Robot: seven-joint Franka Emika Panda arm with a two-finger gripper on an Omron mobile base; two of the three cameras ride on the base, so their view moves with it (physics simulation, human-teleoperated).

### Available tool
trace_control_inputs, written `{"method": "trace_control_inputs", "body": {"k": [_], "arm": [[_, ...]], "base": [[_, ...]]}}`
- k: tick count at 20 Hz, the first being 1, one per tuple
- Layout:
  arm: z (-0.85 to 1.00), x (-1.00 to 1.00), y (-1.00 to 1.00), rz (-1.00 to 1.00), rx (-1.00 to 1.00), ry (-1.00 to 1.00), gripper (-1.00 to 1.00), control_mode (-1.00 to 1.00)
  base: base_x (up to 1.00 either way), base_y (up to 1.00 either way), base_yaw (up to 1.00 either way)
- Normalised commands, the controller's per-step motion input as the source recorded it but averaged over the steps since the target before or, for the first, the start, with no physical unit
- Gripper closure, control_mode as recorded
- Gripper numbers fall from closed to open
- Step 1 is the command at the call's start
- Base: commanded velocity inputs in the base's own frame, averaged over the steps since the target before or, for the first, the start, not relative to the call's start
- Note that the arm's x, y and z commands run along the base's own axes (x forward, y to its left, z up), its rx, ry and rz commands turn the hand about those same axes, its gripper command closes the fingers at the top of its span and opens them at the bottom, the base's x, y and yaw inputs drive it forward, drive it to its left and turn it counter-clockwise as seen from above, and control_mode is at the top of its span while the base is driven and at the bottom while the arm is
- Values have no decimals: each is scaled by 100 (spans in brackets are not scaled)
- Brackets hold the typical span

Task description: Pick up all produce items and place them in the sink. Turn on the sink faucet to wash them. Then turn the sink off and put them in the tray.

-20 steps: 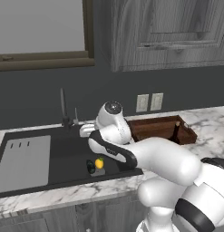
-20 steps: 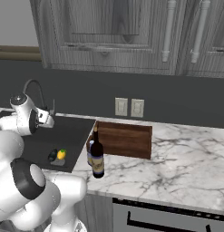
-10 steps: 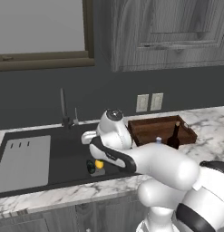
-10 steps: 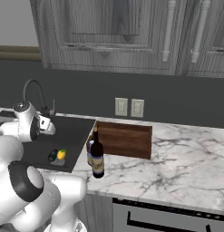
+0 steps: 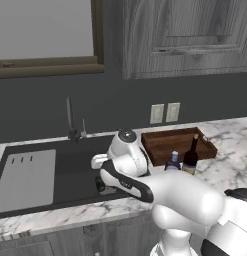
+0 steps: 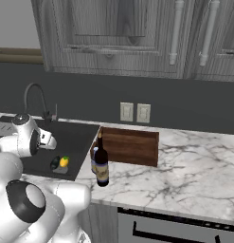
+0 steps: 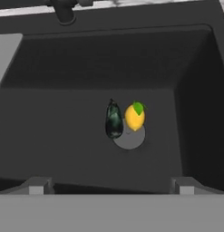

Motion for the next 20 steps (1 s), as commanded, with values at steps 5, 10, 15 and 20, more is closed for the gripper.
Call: {"method": "trace_control_inputs", "body": {"k": [5, 10, 15, 20], "arm": [[-31, -3, -5, 0, 0, 0, -100, -100], [-25, 1, -1, 0, 0, 0, -100, -100], [-19, 6, 0, 0, -1, 0, -100, -100], [-17, 14, 0, 0, -1, 1, -100, -100]], "base": [[0, 0, 0], [0, 0, 0], [0, 0, 0], [0, 0, 0]]}}
